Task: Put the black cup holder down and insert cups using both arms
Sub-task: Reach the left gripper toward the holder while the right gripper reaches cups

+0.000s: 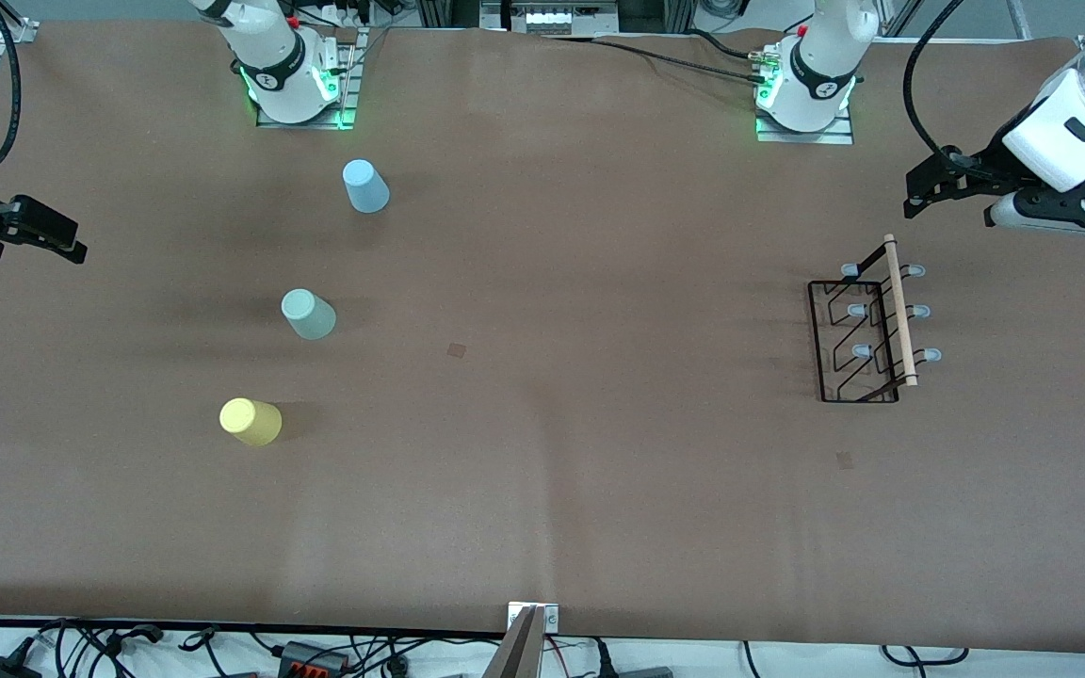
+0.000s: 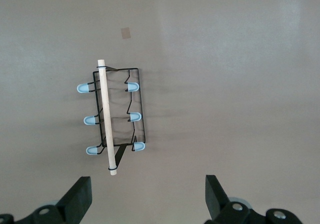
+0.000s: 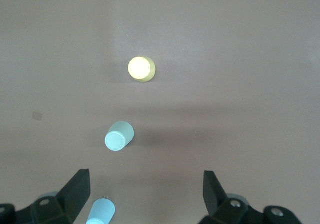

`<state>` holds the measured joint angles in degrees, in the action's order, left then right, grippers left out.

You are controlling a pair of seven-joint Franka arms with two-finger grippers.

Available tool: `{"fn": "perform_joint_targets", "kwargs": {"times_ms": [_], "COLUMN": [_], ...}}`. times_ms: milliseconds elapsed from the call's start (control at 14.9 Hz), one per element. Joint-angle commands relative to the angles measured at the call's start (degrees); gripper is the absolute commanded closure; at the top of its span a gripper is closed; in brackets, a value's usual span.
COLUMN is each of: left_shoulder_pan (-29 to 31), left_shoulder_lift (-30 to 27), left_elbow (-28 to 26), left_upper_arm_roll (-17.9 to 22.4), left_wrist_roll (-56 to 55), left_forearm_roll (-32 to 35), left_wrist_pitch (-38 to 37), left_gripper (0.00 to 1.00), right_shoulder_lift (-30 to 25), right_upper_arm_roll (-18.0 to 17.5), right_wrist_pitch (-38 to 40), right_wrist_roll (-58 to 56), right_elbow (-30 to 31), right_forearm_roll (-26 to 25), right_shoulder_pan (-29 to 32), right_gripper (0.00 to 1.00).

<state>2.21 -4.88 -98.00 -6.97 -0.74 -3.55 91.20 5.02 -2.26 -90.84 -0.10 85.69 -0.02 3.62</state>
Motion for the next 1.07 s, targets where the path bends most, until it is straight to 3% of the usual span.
{"fn": "perform_joint_targets", "kwargs": {"times_ms": [0,603,1006], "left_shoulder_pan": [0.16,0.34,0.69], "left_shoulder_lift": [-1.01,-0.92,2.05], "left_elbow": [-0.44,-0.44,-0.09], "left_upper_arm_roll": [-0.41,-0.41,-0.06], "left_wrist_roll": [-0.4,-0.23,0.03], "left_forearm_roll": [0.74,0.74,0.56], "left_wrist_pitch": [0.21,0.12,-5.95], "left_gripper": [0.0,0.0,0.0], "right_shoulder_lift": [0.08,0.25,2.18], "right_upper_arm_roll": [0.24,0.24,-0.2], "right_wrist_pitch": [0.67,-0.12,0.67], "right_wrist_roll": [-0.17,-1.04,-1.13], "right_elbow": [-0.34,-0.52,-0.34], "right_forearm_roll": [1.07,0.98,1.16], "right_shoulder_pan": [0.08,-0.01,-0.36], "right_gripper": [0.0,0.0,0.0]}}
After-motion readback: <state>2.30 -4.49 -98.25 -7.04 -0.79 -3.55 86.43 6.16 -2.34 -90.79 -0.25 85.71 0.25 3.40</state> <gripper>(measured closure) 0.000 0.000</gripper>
